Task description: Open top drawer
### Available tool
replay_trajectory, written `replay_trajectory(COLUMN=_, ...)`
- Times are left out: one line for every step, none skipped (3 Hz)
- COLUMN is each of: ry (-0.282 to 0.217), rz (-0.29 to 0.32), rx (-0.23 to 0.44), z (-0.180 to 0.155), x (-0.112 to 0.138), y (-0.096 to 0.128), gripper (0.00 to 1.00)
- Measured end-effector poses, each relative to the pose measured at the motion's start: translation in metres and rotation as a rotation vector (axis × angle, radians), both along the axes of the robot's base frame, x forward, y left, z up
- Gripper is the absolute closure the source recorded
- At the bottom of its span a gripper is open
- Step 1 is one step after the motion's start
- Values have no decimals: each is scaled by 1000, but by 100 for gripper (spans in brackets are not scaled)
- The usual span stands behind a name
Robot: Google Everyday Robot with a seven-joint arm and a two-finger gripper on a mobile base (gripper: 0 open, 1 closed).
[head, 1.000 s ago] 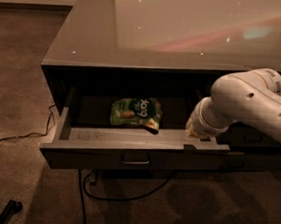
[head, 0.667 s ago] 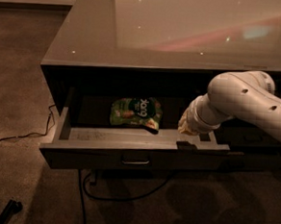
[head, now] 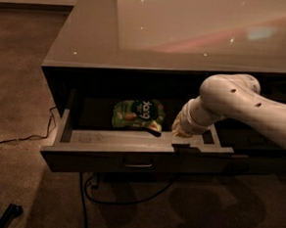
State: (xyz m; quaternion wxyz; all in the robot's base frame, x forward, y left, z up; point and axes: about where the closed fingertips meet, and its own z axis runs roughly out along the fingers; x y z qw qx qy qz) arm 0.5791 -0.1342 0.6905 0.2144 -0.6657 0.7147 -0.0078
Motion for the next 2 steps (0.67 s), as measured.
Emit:
replay_trajectory(ry=18, rz=42, rx=-28, z=-15, x=3, y=16, gripper=100)
replay_trajectory(ry=49, rz=83, rx=-66, z=-32, x=4, y=29, gripper=100)
